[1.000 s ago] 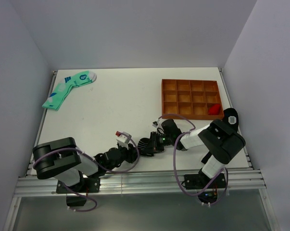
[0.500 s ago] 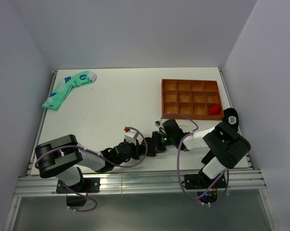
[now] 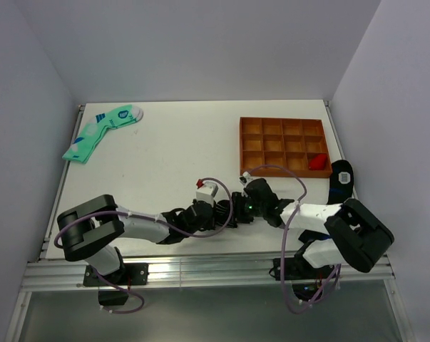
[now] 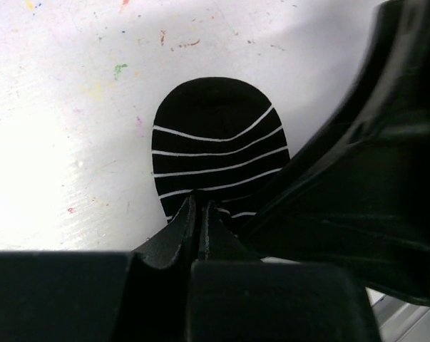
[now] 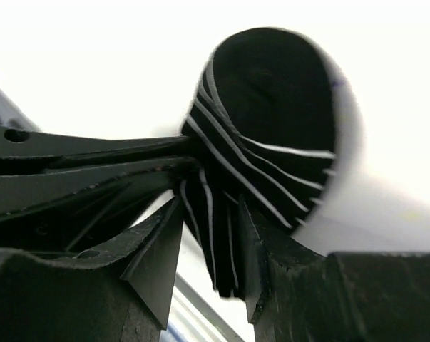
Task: Roll the socks
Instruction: Roll the sock at the center of the board.
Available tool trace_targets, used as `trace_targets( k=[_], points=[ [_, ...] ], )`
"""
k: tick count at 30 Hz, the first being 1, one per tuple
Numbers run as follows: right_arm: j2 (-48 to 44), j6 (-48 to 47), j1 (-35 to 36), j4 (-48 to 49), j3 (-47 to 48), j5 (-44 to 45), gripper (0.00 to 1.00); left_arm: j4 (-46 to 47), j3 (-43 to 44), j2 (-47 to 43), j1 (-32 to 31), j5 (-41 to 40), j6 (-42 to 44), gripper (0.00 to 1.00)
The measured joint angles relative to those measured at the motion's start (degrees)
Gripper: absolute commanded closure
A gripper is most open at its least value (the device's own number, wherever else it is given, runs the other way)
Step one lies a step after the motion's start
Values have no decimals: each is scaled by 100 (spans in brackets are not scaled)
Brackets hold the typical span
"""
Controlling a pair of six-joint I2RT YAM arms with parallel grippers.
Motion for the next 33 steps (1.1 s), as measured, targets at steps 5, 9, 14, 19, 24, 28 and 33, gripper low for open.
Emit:
trace_targets(
  k=[5,9,14,19,24,28,33],
  points=[
    [-544,2,-2,-332,-173,619,55,-514,278,72,0,-111,-199,100],
    [-879,7,-4,-575,-271,973,55,-857,535,197,-11,-227,-374,100],
    [-1329,-2,-4,-629,-509,1272,55,-1333,826,286,-17,-308,-588,100],
    [-1910,-74,-4,-374,-935,1456,54,-1757,1034,308,-17,-332,-717,100],
    [-2238,-179,-4,199,-1320,1491,55,-2122,1163,291,-15,-345,-765,100],
    [-2533,-337,-4,732,-1537,1488,55,-2435,1252,254,-13,-319,-778,100],
    [-2896,-614,26,1515,-1851,1429,55,-2697,1316,201,52,-133,-778,100]
  ],
)
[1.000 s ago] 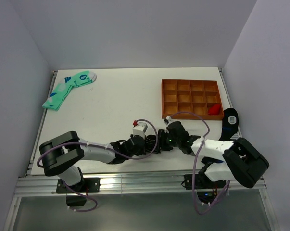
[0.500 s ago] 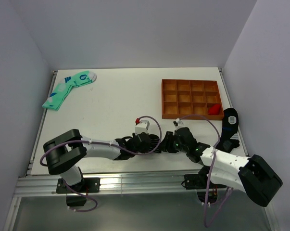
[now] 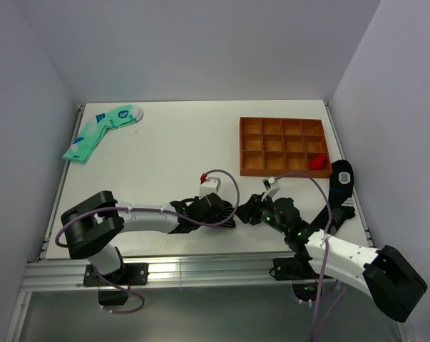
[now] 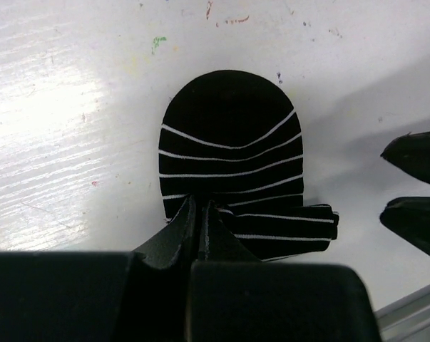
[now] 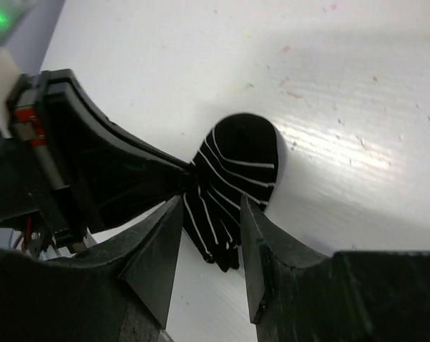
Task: Roll the socks
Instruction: Roll the sock at the center of the board.
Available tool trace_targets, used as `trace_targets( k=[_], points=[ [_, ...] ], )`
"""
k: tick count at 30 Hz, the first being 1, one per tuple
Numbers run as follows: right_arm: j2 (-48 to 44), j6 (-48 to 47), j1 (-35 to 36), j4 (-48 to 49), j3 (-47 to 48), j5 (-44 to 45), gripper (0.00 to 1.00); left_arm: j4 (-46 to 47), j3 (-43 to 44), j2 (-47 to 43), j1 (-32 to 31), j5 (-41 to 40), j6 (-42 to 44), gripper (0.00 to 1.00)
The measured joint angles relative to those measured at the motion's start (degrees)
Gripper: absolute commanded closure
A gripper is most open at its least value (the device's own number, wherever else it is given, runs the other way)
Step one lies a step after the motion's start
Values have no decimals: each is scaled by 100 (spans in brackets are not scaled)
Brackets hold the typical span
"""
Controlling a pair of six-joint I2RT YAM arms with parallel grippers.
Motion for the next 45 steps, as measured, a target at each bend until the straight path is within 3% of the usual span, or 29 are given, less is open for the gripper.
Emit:
trace_targets(
  k=[5,8,16,33,45],
  points=[
    [402,-293,400,807,-26,109,56,-151,-31,-111,149,367,17,100],
    [933,-487,999,1226,-26,367,57,-210,-118,-236,289,682,37,100],
    [1775,-737,1808,1812,-26,831,58,-428,-201,-417,605,1307,111,100],
    [2452,-1056,2597,2098,210,1495,58,-584,-179,-446,748,1738,184,100],
    [2914,-1095,2708,2295,254,1718,58,-595,-175,-435,798,1891,195,100]
  ],
)
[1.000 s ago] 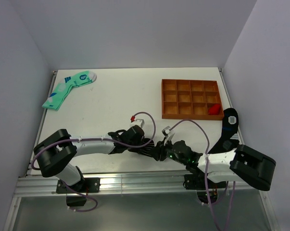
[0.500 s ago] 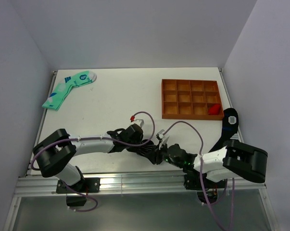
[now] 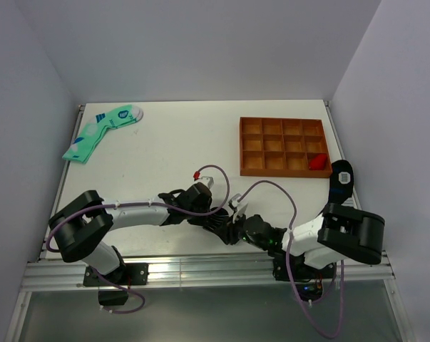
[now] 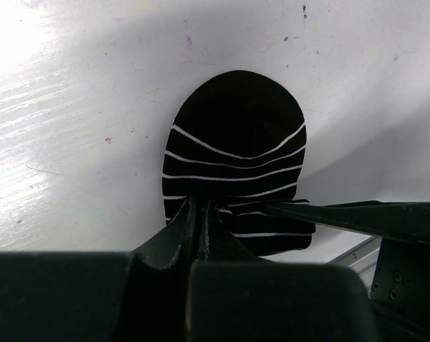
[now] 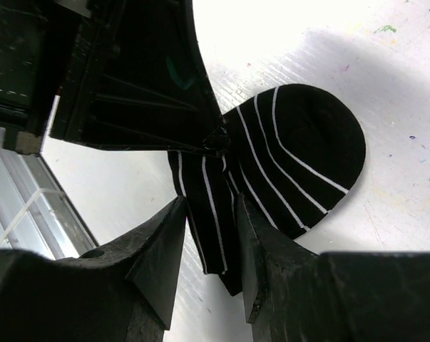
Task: Roll the socks
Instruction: Roll the sock at the center of the board.
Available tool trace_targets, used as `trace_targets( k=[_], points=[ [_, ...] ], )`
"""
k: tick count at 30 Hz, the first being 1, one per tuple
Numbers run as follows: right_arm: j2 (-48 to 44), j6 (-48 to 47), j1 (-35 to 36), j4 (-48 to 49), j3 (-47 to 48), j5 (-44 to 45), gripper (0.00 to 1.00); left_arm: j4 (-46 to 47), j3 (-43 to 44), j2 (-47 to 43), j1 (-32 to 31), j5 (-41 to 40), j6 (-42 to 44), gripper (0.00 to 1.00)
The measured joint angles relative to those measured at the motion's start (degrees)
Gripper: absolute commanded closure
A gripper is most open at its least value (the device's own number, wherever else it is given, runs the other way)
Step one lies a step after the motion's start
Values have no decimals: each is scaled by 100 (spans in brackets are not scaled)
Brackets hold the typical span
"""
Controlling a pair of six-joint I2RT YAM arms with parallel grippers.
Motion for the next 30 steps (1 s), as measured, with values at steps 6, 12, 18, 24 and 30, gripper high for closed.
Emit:
trace_targets(
  k=[6,12,18,24,30],
  points=[
    [356,24,0,363,-2,24,57,2,0,2,9,13,0,100],
    [516,136,22,555,-2,66,63,7,-2,2,20,42,2,100],
    [544,439,26,549,-2,111,75,164,-120,-50,35,68,-4,99],
    [485,844,-116,391,2,-9,78,555,-431,-223,46,103,-74,99],
    [501,1329,-562,308,13,-627,80,935,-855,-511,46,92,-321,98]
  ],
)
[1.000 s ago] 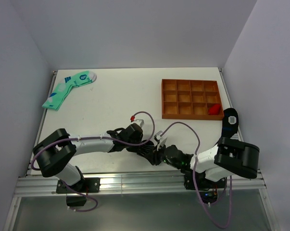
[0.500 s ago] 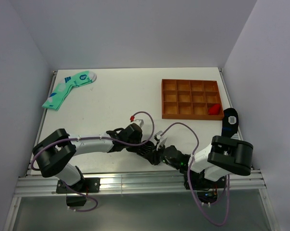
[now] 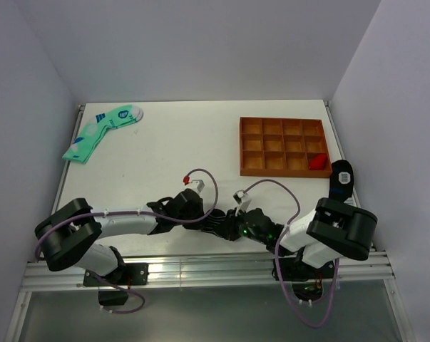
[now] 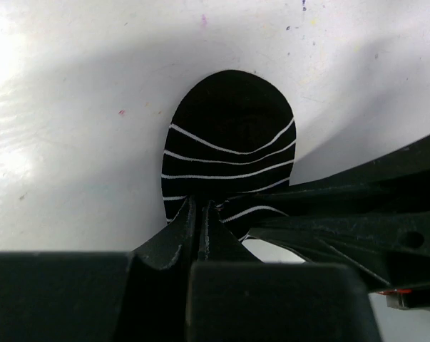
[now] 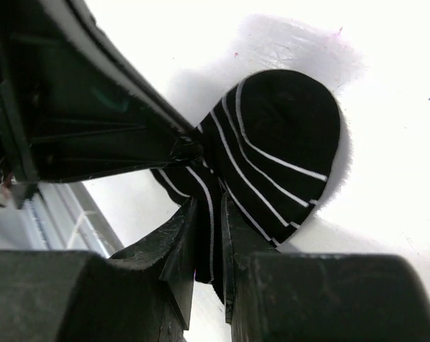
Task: Roll the socks
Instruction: Roll the sock at the center of the board.
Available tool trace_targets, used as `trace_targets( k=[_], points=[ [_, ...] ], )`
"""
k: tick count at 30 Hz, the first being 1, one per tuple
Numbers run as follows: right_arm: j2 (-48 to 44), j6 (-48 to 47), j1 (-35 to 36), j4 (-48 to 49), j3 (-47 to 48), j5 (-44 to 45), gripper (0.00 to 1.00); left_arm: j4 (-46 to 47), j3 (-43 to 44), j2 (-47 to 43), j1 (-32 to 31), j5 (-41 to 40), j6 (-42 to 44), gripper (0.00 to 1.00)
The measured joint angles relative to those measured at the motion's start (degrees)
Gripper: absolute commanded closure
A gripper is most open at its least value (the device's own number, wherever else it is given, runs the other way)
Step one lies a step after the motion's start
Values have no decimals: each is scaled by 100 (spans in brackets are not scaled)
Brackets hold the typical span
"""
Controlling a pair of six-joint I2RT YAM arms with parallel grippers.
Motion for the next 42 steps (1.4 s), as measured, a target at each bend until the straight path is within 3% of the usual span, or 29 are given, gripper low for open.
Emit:
trace_targets(
  k=[17,25,28,35,42],
  points=[
    [444,579,-1045,-472,483,-2048,82,358,-892,-885,-542,-1012,-1080,98],
    [726,717,-1220,-1075,962,-2855,83,378,-1298,-1377,-881,-1458,-1325,95],
    [758,721,-1292,-1397,1134,-3040,83,428,-1338,-1381,-942,-1600,-1329,90],
    [901,673,-1484,-2070,1526,-3523,83,682,-1777,-1926,-1113,-1926,-1322,66],
    [1064,588,-1657,-2621,1853,-3934,83,1108,-2402,-2699,-1213,-2192,-1187,57]
  ],
)
